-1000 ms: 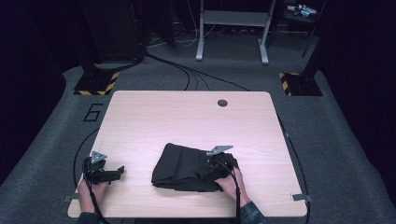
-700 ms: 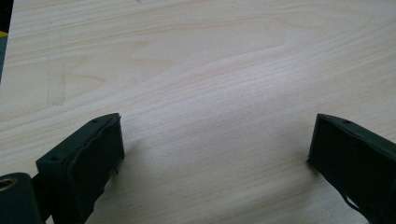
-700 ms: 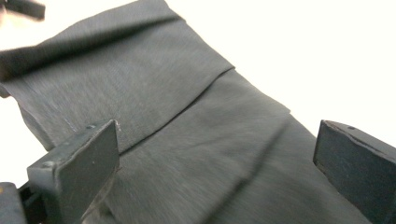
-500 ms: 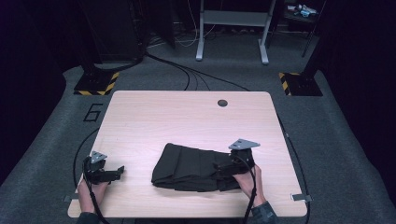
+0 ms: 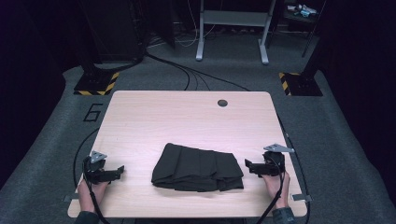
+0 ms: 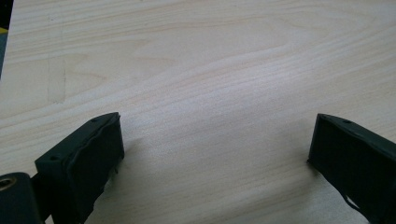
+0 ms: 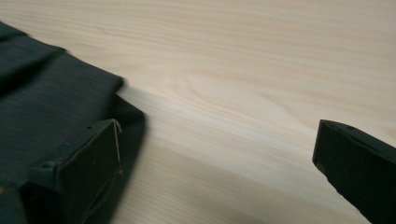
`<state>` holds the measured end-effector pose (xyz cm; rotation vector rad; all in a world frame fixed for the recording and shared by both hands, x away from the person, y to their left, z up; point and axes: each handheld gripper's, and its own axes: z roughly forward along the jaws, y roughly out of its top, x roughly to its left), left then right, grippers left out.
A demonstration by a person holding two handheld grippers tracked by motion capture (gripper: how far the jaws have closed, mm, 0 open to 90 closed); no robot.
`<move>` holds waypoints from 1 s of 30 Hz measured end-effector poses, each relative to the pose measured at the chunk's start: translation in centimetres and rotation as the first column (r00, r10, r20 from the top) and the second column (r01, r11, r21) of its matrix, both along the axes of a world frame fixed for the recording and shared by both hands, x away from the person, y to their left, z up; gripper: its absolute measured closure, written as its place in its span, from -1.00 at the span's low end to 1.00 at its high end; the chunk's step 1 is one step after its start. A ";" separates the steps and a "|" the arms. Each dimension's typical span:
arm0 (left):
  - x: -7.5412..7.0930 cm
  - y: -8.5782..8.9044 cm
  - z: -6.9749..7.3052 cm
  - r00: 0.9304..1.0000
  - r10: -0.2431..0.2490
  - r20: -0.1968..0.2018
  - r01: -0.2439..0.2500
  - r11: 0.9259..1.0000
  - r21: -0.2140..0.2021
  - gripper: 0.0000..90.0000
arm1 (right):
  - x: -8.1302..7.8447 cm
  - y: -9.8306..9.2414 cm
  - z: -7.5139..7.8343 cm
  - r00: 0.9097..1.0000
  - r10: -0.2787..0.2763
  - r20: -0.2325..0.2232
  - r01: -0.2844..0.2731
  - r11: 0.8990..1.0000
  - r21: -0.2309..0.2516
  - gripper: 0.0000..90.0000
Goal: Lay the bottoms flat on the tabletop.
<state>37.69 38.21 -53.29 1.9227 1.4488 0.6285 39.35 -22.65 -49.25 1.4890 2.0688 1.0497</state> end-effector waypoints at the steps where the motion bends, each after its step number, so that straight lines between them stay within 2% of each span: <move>1: 0.0 0.0 0.0 1.000 0.001 0.000 -0.001 1.000 0.000 -0.93 | 0.0 -0.5 -0.5 1.000 -0.018 -0.011 0.018 1.000 -0.001 -1.00; 4: 0.0 0.0 0.0 1.000 0.004 0.000 -0.004 1.000 0.001 -0.93 | 0.3 -1.7 -1.9 0.998 -0.055 -0.039 0.055 0.998 0.001 -1.00; 7: -0.1 -0.2 0.0 1.000 0.023 -0.006 -0.023 1.000 -0.007 -0.93 | 0.4 -2.5 -2.9 0.996 -0.077 -0.044 0.077 0.997 0.007 -1.00; 10: -0.1 -0.2 0.0 1.000 0.031 -0.007 -0.031 1.000 -0.008 -0.94 | 0.6 -2.9 -3.2 0.995 -0.088 -0.042 0.088 0.996 -0.006 -1.00; 14: -0.3 -0.3 0.3 0.999 0.035 -0.035 -0.035 0.999 -0.002 -0.95 | 0.7 -2.9 -3.3 0.995 -0.091 -0.041 0.090 0.995 -0.030 -1.00; 15: -0.3 -0.4 0.3 0.999 0.032 -0.012 -0.032 0.999 -0.007 -0.95 | 0.8 -2.9 -3.4 0.995 -0.092 -0.041 0.090 0.995 -0.033 -1.00; 17: -0.6 -0.7 0.8 1.000 0.017 -0.002 -0.017 1.000 -0.015 -0.96 | 0.9 -2.8 -3.4 0.996 -0.079 -0.034 0.077 0.995 -0.057 -0.99; 19: -0.9 -1.2 1.4 1.000 0.008 0.031 -0.007 1.000 -0.019 -0.95 | 1.1 -2.7 -3.6 0.997 -0.075 -0.023 0.073 0.994 -0.083 -0.98; 21: -1.1 -1.6 2.0 0.999 -0.006 0.035 0.006 1.000 -0.020 -0.95 | 1.1 -2.2 -3.7 0.997 -0.078 -0.016 0.075 0.989 -0.124 -0.99; 27: -1.3 -3.4 3.9 0.996 -0.063 0.068 0.065 0.998 -0.023 -0.95 | 1.1 -2.3 -3.7 0.998 -0.066 -0.014 0.064 0.990 -0.126 -0.99; 30: -1.5 -4.4 5.2 0.991 -0.102 0.090 0.105 0.994 -0.027 -0.96 | 1.1 -2.3 -3.7 0.998 -0.060 -0.014 0.058 0.990 -0.126 -0.99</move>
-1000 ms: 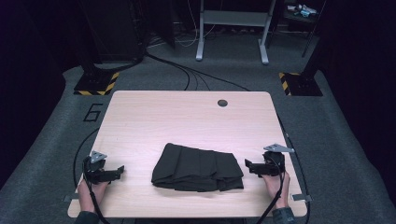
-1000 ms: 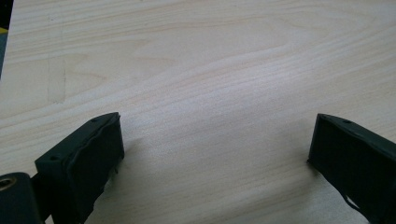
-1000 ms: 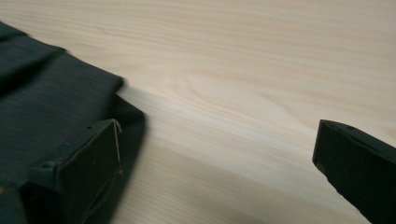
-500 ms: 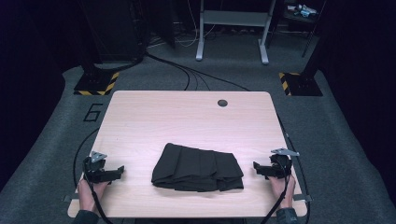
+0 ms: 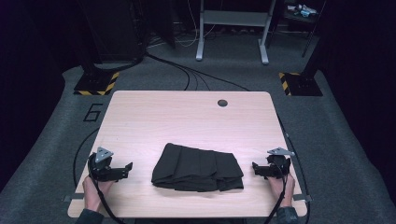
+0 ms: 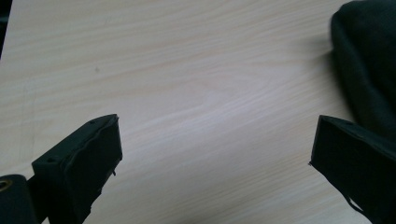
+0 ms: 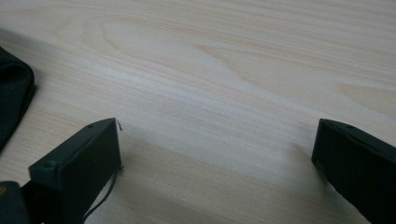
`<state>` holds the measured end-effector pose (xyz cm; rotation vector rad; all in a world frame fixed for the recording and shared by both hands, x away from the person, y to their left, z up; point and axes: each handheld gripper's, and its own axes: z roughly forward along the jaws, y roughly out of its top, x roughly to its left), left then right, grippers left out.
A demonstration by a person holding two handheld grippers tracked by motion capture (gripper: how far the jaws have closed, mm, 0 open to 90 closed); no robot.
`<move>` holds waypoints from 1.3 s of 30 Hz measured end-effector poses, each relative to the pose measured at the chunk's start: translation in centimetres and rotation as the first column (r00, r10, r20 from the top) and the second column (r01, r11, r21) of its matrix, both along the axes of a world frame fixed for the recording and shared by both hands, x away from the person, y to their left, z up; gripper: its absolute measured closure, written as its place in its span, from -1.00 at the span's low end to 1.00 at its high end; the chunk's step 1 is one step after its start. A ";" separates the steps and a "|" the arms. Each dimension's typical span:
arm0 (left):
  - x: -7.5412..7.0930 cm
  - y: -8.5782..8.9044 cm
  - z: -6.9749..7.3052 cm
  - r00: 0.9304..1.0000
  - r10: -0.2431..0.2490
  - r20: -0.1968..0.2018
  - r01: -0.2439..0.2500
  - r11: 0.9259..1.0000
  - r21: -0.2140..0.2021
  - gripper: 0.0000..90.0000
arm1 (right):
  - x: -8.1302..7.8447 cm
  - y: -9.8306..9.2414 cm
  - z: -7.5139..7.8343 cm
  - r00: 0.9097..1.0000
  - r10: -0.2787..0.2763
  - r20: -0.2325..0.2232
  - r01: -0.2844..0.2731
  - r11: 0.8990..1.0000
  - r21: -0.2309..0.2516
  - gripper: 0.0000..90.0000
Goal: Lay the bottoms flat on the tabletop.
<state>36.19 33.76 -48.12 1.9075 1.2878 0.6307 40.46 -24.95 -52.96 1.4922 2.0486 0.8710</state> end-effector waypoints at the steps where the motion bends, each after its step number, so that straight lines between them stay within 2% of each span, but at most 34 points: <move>1: -0.1 -0.4 0.4 1.000 -0.009 0.013 0.009 1.000 -0.003 -0.96 | 0.0 0.0 0.0 1.000 0.001 0.001 -0.001 1.000 -0.003 -1.00; 3: -0.2 -1.3 1.1 0.999 -0.041 0.023 0.041 0.999 0.011 -0.95 | 0.1 0.0 0.0 1.000 0.002 -0.004 -0.002 1.000 0.001 -1.00; 6: -0.2 -3.1 1.9 0.994 -0.101 0.035 0.101 0.995 0.003 -0.93 | 0.2 0.0 0.0 1.000 -0.003 -0.002 0.003 1.000 0.003 -1.00; 7: -0.2 -3.1 1.9 0.994 -0.101 0.035 0.101 0.995 0.003 -0.93 | 0.2 0.0 0.0 1.000 -0.005 -0.002 0.005 1.000 0.004 -1.00; 10: -0.1 -5.0 2.2 0.986 -0.162 0.033 0.161 0.987 0.011 -0.93 | 0.2 0.0 0.0 1.000 -0.007 -0.003 0.007 1.000 0.003 -1.00; 11: -0.1 -5.0 2.2 0.986 -0.162 0.033 0.161 0.987 0.011 -0.93 | 0.2 0.0 0.0 1.000 -0.007 -0.003 0.007 1.000 0.003 -1.00; 12: 0.0 -5.8 2.3 0.982 -0.183 0.034 0.183 0.983 0.003 -0.93 | 0.2 0.0 0.0 1.000 -0.007 -0.003 0.007 1.000 0.004 -1.00; 15: 0.1 -6.9 2.3 0.978 -0.205 0.036 0.206 0.978 -0.014 -0.93 | 0.2 0.0 0.0 1.000 -0.007 -0.002 0.007 1.000 0.004 -1.00; 16: 0.1 -6.9 2.3 0.978 -0.205 0.036 0.206 0.978 -0.014 -0.93 | 0.2 0.1 0.0 1.000 -0.008 -0.002 0.008 1.000 0.003 -1.00; 17: 0.2 -7.5 2.2 0.974 -0.226 0.030 0.226 0.974 -0.012 -0.93 | 0.2 0.1 0.0 1.000 -0.007 -0.001 0.007 1.000 0.003 -1.00; 19: 0.2 -7.9 2.1 0.972 -0.235 0.032 0.235 0.972 -0.006 -0.93 | 0.1 0.1 0.0 1.000 -0.007 -0.001 0.007 1.000 0.003 -1.00; 20: 0.2 -8.4 2.1 0.967 -0.253 0.026 0.254 0.967 -0.009 -0.93 | 0.2 0.1 0.0 1.000 -0.007 -0.001 0.007 1.000 0.003 -1.00; 24: 0.1 -9.9 2.2 0.957 -0.289 0.026 0.290 0.957 -0.006 -0.95 | 0.2 0.0 0.0 1.000 -0.007 -0.002 0.007 1.000 0.003 -1.00; 28: -0.1 -11.6 2.1 0.945 -0.328 0.013 0.328 0.944 -0.020 -0.97 | 0.1 0.0 0.0 1.000 -0.007 -0.001 0.007 1.000 0.003 -1.00; 30: -0.2 -12.5 2.1 0.934 -0.358 0.005 0.358 0.934 -0.007 -0.97 | 0.1 0.1 0.0 1.000 -0.007 -0.001 0.007 1.000 0.003 -1.00; 31: -0.2 -12.5 2.1 0.934 -0.358 0.005 0.358 0.934 -0.007 -0.97 | 0.1 0.1 0.0 1.000 -0.008 -0.001 0.008 1.000 0.003 -1.00; 32: -0.2 -13.1 2.0 0.929 -0.370 0.009 0.370 0.929 -0.003 -0.98 | 0.1 0.0 0.0 1.000 -0.007 -0.001 0.007 1.000 0.003 -1.00; 33: -0.2 -13.1 2.0 0.929 -0.370 0.009 0.370 0.929 -0.003 -0.98 | 0.1 0.0 0.0 1.000 -0.007 -0.001 0.007 1.000 0.003 -1.00; 34: -0.2 -13.6 2.0 0.925 -0.379 0.014 0.379 0.925 -0.004 -0.98 | 0.1 0.0 0.0 1.000 -0.006 -0.001 0.006 1.000 0.001 -1.00; 35: -0.3 -14.2 2.0 0.918 -0.396 0.013 0.396 0.918 -0.001 -0.98 | 0.1 0.1 0.0 1.000 -0.007 -0.001 0.007 1.000 0.003 -1.00; 36: -0.3 -14.4 2.0 0.918 -0.397 0.016 0.397 0.918 -0.004 -0.98 | 0.1 0.0 0.0 1.000 -0.007 -0.001 0.007 1.000 0.003 -1.00; 39: -0.4 -15.4 2.0 0.904 -0.428 0.008 0.428 0.904 0.004 -0.98 | 0.1 0.1 0.0 1.000 -0.007 -0.001 0.007 1.000 0.003 -1.00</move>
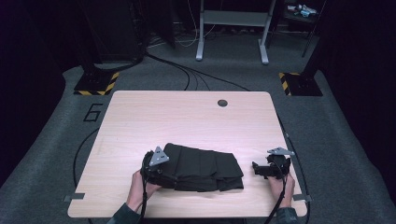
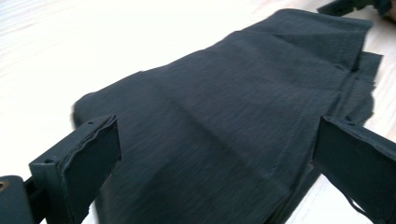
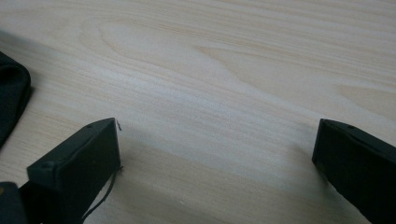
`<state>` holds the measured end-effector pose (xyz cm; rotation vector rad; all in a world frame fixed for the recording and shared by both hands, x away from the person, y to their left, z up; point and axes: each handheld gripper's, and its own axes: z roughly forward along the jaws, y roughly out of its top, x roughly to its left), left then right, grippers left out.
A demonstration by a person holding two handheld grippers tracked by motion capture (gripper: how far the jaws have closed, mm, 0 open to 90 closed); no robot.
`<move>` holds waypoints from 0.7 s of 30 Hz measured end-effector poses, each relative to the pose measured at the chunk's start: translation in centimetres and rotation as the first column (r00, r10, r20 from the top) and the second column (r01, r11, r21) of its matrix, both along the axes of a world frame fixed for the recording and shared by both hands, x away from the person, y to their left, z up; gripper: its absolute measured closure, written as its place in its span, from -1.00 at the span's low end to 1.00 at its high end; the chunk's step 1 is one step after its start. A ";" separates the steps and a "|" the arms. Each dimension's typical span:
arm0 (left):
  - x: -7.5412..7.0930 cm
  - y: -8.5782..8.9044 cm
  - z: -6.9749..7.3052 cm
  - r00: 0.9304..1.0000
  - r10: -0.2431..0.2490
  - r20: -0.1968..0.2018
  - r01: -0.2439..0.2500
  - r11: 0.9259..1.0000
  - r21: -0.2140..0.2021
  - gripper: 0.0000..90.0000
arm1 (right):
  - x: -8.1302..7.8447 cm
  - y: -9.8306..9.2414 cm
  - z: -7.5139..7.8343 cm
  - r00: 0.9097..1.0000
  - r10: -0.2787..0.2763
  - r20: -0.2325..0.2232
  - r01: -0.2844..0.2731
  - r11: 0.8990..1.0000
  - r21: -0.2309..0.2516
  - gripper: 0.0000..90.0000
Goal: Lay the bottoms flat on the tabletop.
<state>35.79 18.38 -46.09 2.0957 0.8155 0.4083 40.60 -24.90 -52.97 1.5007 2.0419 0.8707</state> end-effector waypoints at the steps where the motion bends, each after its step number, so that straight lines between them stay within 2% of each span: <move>1: 0.0 -0.4 0.0 1.000 -0.006 0.002 0.006 1.000 0.000 -0.98 | 0.0 0.0 0.0 1.000 0.000 0.000 0.000 1.000 0.000 -1.00; 5: -0.1 -1.4 0.0 0.999 -0.042 -0.003 0.042 0.999 0.004 -0.98 | 0.0 0.0 0.0 1.000 0.000 0.000 0.000 1.000 0.000 -1.00; 6: 0.0 -2.2 0.1 0.998 -0.067 -0.005 0.067 0.998 0.013 -0.98 | 0.0 0.0 0.0 1.000 0.002 0.000 -0.002 1.000 -0.001 -1.00; 10: 0.1 -3.4 0.3 0.995 -0.103 -0.009 0.103 0.994 0.020 -0.97 | 0.0 0.0 0.0 1.000 0.004 0.000 -0.004 1.000 -0.002 -1.00; 16: 0.1 -5.5 0.1 0.987 -0.161 -0.007 0.161 0.986 0.048 -0.96 | 0.0 0.0 0.0 1.000 0.003 0.000 -0.003 1.000 -0.002 -1.00; 19: 0.0 -7.1 -0.5 0.980 -0.198 -0.021 0.199 0.978 0.057 -0.94 | 0.0 0.0 0.0 1.000 0.004 0.000 -0.004 1.000 -0.003 -1.00; 21: 0.0 -7.6 -0.7 0.979 -0.204 -0.024 0.206 0.976 0.065 -0.93 | 0.0 0.0 0.0 1.000 0.004 0.000 -0.004 1.000 -0.002 -1.00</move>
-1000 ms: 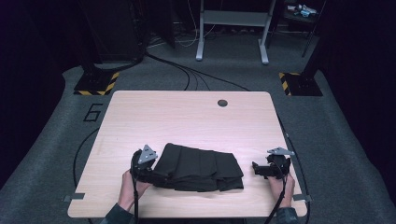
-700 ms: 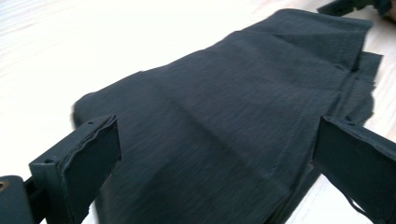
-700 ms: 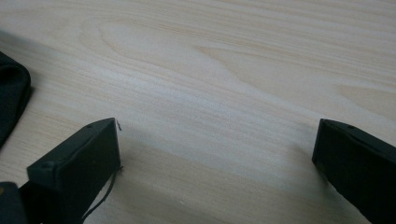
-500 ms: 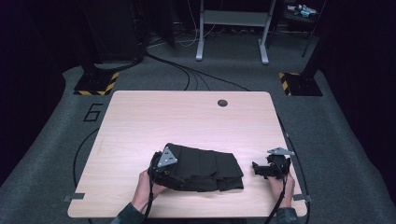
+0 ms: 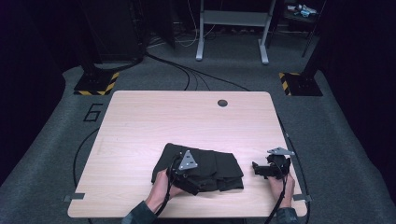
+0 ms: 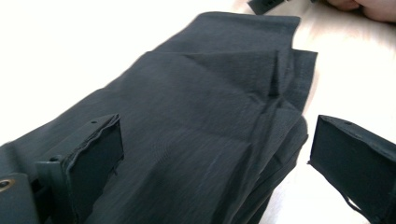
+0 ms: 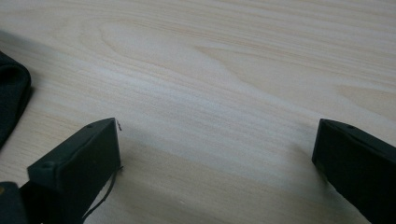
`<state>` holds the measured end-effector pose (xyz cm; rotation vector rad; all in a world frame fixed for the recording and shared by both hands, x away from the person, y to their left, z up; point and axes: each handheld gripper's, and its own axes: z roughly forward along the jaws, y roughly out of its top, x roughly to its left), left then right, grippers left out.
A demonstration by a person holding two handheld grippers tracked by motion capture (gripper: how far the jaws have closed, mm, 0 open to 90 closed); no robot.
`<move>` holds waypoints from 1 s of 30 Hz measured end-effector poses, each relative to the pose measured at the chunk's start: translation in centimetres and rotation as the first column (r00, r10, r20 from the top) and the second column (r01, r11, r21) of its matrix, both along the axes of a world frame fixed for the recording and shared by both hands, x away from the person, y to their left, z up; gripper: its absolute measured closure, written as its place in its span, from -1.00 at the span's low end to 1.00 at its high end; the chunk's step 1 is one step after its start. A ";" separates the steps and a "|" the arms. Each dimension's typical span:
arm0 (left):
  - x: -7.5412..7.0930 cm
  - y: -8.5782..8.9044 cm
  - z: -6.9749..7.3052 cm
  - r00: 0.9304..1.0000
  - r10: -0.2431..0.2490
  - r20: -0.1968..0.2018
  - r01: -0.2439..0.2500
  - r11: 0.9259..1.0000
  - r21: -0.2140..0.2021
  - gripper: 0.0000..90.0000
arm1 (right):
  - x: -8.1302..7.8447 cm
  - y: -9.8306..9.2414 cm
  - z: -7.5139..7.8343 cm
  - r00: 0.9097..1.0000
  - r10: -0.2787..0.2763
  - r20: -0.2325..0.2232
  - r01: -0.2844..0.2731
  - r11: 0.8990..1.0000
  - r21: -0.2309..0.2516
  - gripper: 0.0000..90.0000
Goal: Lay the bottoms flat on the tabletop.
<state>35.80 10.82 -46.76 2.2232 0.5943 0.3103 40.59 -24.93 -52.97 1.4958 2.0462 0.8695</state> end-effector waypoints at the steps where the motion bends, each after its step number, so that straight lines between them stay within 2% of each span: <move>1: 0.0 -0.3 -0.1 1.000 -0.011 -0.004 0.011 1.000 0.008 -0.91 | 0.0 0.0 0.0 1.000 0.000 0.000 0.000 1.000 0.000 -1.00; 7: -0.1 -1.9 -0.9 0.999 -0.046 -0.014 0.046 0.998 0.048 -0.78 | 0.0 0.0 0.0 1.000 0.001 0.000 -0.001 1.000 0.000 -0.99; 12: -0.1 -2.4 -1.4 0.999 -0.051 -0.009 0.051 0.995 0.085 -0.68 | 0.0 0.0 0.0 1.000 0.001 0.000 -0.001 1.000 0.000 -0.99; 13: -0.1 -2.5 -1.5 0.999 -0.048 -0.005 0.049 0.995 0.088 -0.58 | 0.0 0.0 0.0 1.000 0.000 0.001 0.000 1.000 0.001 -0.99; 16: 0.0 -2.5 -1.5 0.998 -0.053 -0.017 0.055 0.995 0.086 -0.45 | 0.0 0.0 0.0 1.000 0.000 0.000 0.000 1.000 0.001 -0.99; 17: 0.0 -2.5 -1.4 0.997 -0.070 -0.025 0.072 0.994 0.084 -0.45 | 0.0 0.0 0.0 1.000 0.000 0.000 0.000 1.000 0.001 -0.99; 18: 0.0 -2.5 -1.5 0.997 -0.075 -0.020 0.077 0.994 0.083 -0.29 | 0.0 0.0 0.0 1.000 0.000 0.000 0.000 1.000 0.001 -0.99; 23: 0.4 -2.2 -1.4 0.995 -0.097 -0.038 0.099 0.994 0.052 0.13 | 0.0 0.0 0.0 1.000 0.001 0.000 -0.001 1.000 0.001 -0.99; 24: 0.6 -2.0 -1.3 0.993 -0.103 -0.051 0.105 0.994 0.040 0.13 | 0.0 0.0 0.0 1.000 0.001 0.000 -0.001 1.000 0.001 -0.99; 26: 0.8 -1.9 -1.2 0.994 -0.095 -0.058 0.096 0.995 0.029 0.36 | 0.0 0.0 0.0 1.000 0.001 0.000 -0.001 1.000 0.001 -0.99; 30: 0.8 -1.8 -1.0 0.996 -0.074 -0.040 0.075 0.997 0.021 0.54 | 0.0 0.0 0.0 1.000 0.001 0.000 -0.001 1.000 0.001 -0.99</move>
